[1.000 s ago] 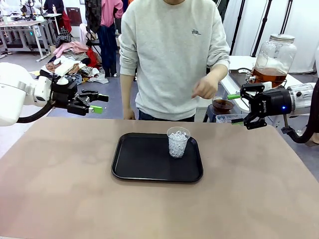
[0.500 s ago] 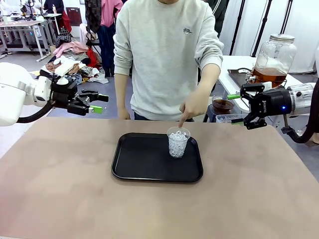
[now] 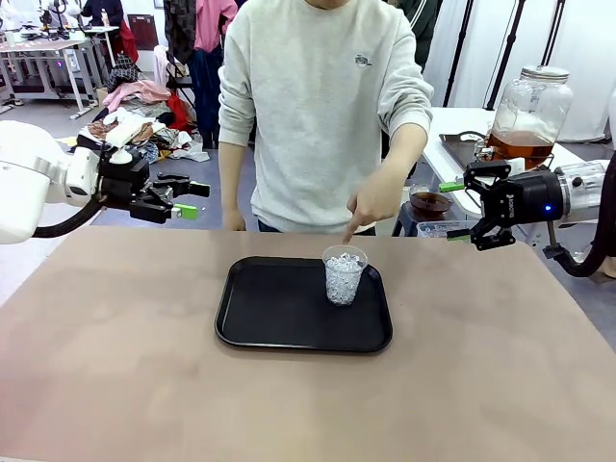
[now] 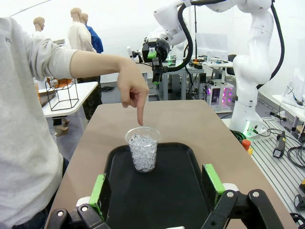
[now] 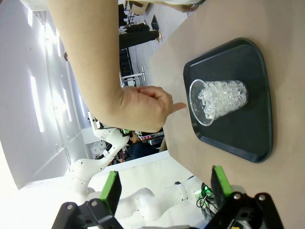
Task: Pour the drink into the iced cup.
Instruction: Pick up the iced cup indicated by the human and present it to them.
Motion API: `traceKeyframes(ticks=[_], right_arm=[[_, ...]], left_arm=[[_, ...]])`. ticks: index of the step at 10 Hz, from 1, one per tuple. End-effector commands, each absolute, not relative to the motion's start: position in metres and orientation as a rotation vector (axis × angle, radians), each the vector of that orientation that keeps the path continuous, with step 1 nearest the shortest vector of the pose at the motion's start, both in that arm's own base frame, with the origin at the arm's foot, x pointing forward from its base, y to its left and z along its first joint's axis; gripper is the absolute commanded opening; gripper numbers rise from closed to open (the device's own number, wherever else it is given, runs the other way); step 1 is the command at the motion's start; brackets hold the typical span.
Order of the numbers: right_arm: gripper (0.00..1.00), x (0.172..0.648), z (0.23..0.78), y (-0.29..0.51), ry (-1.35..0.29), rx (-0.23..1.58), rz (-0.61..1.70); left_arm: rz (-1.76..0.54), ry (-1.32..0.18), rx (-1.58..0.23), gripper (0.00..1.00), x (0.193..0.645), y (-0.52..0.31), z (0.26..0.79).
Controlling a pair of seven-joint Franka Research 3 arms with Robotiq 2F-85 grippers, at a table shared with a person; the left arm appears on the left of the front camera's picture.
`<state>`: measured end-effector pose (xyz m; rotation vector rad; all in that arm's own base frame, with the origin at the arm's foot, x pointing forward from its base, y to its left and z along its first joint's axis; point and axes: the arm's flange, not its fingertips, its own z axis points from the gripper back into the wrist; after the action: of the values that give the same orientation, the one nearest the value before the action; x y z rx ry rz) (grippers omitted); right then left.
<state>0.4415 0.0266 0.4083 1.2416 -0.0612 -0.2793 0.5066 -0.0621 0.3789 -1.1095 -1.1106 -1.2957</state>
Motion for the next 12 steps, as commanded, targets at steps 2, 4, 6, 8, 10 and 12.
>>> traceKeyframes(ticks=[2, 4, 6, 8, 10, 12], right_arm=[[1.0, 0.4421, 0.4096, 0.0272, -0.065, 1.242, -0.278], [1.0, 0.4421, 0.4096, 0.0272, -0.065, 1.242, -0.278], [1.0, 0.4421, 0.4096, 0.0272, -0.065, 1.242, -0.278], [1.0, 0.4421, 0.4096, 0.0272, -0.065, 1.242, -0.278], [1.0, 0.4415, 0.4083, 0.0266, -0.061, 1.242, -0.279], [1.0, 0.4401, 0.4116, 0.0257, -0.15, 1.262, -0.117]], left_arm=[[-1.292, -1.116, -1.104, 1.0, 0.5067, -0.0615, 0.3804], [-1.292, -1.116, -1.104, 1.0, 0.5067, -0.0615, 0.3804], [-1.292, -1.116, -1.104, 1.0, 0.5067, -0.0615, 0.3804], [-1.292, -1.116, -1.104, 1.0, 0.5067, -0.0615, 0.3804], [-1.292, -1.116, -1.104, 1.0, 0.5067, -0.0615, 0.3804], [-1.292, -1.116, -1.104, 1.0, 0.5067, -0.0615, 0.3804]])
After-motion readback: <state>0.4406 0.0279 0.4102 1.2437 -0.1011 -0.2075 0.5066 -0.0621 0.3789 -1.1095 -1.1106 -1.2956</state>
